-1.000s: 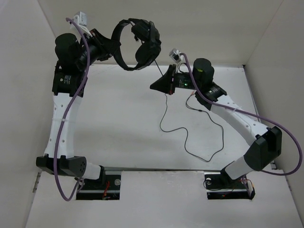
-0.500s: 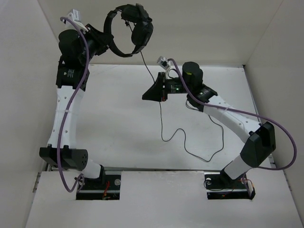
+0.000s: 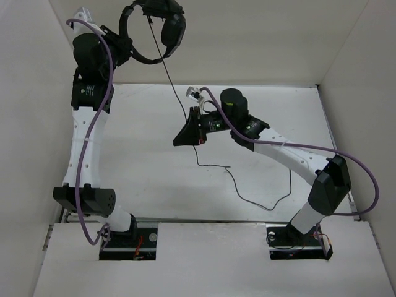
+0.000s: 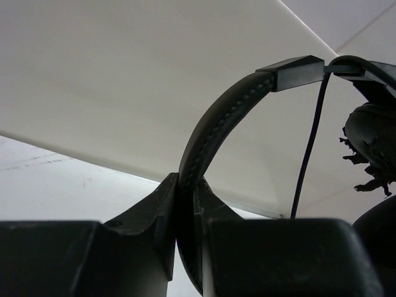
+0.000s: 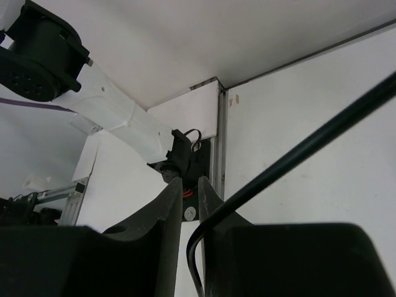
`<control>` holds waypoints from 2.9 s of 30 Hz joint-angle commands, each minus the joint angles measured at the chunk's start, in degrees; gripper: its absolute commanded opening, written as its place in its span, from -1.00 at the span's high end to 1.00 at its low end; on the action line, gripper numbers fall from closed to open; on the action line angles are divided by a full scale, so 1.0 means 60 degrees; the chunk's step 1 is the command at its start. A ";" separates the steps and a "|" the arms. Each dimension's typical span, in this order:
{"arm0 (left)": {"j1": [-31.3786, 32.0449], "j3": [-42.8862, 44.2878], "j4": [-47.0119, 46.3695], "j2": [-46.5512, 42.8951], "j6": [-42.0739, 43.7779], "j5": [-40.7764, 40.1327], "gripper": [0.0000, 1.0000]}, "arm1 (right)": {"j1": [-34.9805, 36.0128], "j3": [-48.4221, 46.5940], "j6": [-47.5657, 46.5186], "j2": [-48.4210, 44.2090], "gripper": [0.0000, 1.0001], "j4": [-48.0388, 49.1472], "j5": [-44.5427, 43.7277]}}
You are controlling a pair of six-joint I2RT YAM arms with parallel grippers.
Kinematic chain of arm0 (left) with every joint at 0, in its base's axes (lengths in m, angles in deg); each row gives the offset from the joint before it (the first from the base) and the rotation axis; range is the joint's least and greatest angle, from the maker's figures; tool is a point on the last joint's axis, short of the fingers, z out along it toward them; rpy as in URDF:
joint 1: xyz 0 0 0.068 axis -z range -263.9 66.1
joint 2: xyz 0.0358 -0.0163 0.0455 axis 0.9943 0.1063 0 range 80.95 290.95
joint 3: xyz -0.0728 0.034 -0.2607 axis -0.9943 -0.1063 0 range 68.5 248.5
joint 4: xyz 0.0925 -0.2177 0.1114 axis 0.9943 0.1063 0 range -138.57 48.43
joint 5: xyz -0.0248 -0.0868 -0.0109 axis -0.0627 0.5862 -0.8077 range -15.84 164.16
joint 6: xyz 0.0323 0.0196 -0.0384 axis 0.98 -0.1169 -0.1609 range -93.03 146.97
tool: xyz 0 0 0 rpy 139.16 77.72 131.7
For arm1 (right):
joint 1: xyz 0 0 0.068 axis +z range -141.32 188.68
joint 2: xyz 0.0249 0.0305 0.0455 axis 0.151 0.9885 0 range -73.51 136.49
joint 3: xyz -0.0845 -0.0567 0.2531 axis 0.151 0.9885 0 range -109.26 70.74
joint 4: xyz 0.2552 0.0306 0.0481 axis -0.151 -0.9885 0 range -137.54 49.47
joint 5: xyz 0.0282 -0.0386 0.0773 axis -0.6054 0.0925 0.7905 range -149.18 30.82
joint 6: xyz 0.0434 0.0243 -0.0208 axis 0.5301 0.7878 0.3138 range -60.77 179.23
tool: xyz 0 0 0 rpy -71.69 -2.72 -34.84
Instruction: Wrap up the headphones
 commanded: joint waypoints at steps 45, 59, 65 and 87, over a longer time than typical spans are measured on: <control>0.4264 -0.4450 0.1993 -0.2451 0.7883 0.0549 1.00 | -0.0469 -0.0851 -1.7626 -0.0352 1.00 0.1512 -1.2560; 0.3986 -0.3746 0.2507 -0.2846 0.7283 0.2177 1.00 | -0.1538 -0.2183 -1.3878 0.0279 0.86 -0.1107 -1.1009; 0.3884 -0.3498 0.2609 -0.2934 0.7063 0.2703 1.00 | -0.2225 -0.2652 -1.1960 0.0132 0.60 -0.2309 -0.9209; 0.2712 0.0691 0.1966 -0.1953 0.4426 0.4434 1.00 | -0.2770 0.0934 -0.0069 0.0014 0.53 0.2267 -0.0084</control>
